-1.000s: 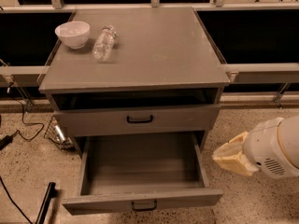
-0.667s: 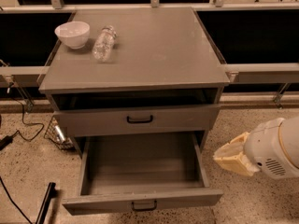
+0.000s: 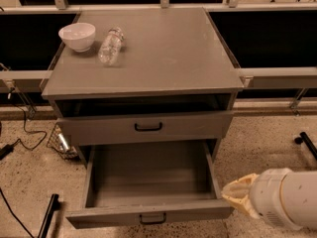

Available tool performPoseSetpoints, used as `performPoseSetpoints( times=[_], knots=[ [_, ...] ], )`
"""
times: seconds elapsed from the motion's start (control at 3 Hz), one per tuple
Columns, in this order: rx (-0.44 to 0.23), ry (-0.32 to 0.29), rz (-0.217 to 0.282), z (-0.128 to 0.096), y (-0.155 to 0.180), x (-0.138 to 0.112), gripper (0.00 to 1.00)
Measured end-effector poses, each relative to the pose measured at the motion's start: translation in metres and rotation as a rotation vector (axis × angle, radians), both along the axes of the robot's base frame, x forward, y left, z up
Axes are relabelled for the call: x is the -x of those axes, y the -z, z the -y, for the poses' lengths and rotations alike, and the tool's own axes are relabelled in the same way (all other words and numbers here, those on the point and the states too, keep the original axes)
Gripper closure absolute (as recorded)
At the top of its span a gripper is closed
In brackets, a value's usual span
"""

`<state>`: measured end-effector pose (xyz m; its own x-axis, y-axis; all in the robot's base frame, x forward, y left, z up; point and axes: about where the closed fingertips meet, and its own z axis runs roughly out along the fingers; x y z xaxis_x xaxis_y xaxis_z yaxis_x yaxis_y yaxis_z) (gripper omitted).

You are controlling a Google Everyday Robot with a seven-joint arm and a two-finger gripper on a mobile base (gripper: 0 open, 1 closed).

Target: Close middle drawer

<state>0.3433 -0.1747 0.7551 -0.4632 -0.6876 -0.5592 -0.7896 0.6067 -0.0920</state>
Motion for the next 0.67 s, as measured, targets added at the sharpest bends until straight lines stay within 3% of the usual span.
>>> performPoseSetpoints(
  times=[0.33,0.67],
  knots=[
    [-0.034,0.004,0.001,-0.003,0.053,0.01,1.0],
    [-0.12,0.014,-0.004,-0.005,0.109,0.016,1.0]
  ],
)
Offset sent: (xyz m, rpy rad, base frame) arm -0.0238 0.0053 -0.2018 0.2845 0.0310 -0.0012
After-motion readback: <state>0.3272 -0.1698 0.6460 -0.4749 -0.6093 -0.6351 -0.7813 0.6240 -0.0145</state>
